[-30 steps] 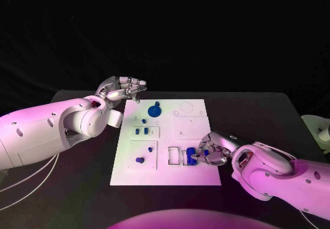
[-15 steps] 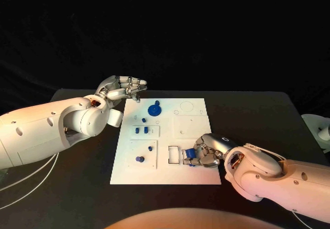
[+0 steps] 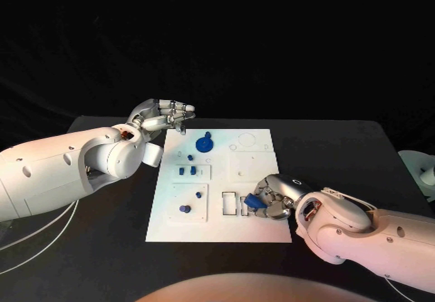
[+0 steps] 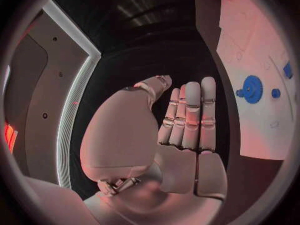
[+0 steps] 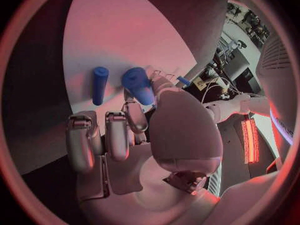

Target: Assemble the parts on the task board

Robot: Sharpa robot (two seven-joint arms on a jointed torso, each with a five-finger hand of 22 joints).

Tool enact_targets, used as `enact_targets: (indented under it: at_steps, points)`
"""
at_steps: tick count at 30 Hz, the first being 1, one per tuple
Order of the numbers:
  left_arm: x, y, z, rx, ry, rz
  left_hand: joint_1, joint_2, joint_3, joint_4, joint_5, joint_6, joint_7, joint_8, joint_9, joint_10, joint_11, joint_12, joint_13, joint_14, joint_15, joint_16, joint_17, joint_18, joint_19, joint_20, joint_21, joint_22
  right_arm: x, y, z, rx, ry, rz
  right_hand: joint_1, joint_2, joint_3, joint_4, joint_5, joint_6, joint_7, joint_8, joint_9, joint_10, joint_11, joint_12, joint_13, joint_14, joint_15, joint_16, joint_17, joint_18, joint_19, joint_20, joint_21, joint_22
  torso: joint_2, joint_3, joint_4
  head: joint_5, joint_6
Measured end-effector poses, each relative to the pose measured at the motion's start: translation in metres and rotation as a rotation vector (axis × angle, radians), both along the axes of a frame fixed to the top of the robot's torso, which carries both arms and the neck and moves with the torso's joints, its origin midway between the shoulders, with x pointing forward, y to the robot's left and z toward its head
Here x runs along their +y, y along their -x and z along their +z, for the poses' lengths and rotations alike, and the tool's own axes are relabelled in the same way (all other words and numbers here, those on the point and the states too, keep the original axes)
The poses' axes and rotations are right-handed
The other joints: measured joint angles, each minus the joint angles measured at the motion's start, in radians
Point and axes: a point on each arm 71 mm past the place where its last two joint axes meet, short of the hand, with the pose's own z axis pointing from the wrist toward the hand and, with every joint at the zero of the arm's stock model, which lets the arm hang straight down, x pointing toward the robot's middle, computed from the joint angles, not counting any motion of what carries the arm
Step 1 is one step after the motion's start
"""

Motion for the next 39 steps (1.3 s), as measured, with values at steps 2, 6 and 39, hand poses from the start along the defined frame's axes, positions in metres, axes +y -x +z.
enact_targets:
  at_steps: [2, 6, 39]
  points:
    - [0.000, 0.000, 0.000, 0.001, 0.000, 0.000, 0.000, 0.000, 0.000, 0.000, 0.000, 0.000, 0.000, 0.000, 0.000, 0.000, 0.000, 0.000, 0.000, 0.000, 0.000, 0.000, 0.000, 0.000, 0.000, 0.000, 0.000, 0.000, -0.002, 0.001, 0.000, -0.002, -0.004, -0.006, 0.000, 0.000, 0.037, 0.004, -0.006, -0.002, -0.002, 0.000, 0.000, 0.007, -0.007, 0.008, 0.011, 0.000, -0.007, 0.008, 0.011, 0.000, 0.000, 0.000, 0.000, 0.000, 0.000, 0.0001, -0.0001, 0.000, 0.000]
    - [0.000, 0.000, 0.000, 0.002, -0.001, 0.000, 0.000, 0.000, 0.000, 0.000, 0.000, 0.000, 0.000, 0.005, 0.000, -0.004, 0.004, 0.000, 0.000, -0.004, 0.004, 0.000, -0.001, 0.000, 0.000, 0.000, 0.000, 0.000, -0.006, 0.004, -0.001, 0.005, -0.020, -0.025, 0.006, -0.006, 0.062, 0.010, -0.011, 0.002, 0.002, 0.000, 0.000, 0.011, -0.011, 0.017, 0.022, 0.000, -0.007, 0.008, 0.013, 0.000, 0.000, 0.000, 0.000, 0.000, 0.000, 0.0011, -0.0004, 0.003, 0.000]
    - [-0.002, 0.000, -0.001, 0.009, -0.001, -0.006, 0.000, 0.000, 0.003, 0.003, 0.000, 0.000, 0.000, 0.005, 0.001, -0.007, 0.000, 0.000, 0.000, -0.004, 0.004, 0.000, -0.001, 0.000, 0.000, 0.000, 0.000, 0.000, 0.033, 0.001, 0.011, 0.130, -0.175, -0.032, -0.225, 0.013, 0.041, 0.035, 0.027, 0.024, 0.005, 0.052, 0.010, 0.034, -0.012, 0.051, 0.049, 0.000, -0.014, 0.013, 0.012, 0.000, 0.000, -0.007, 0.000, 0.000, 0.001, -0.0009, 0.0011, 0.008, 0.003]
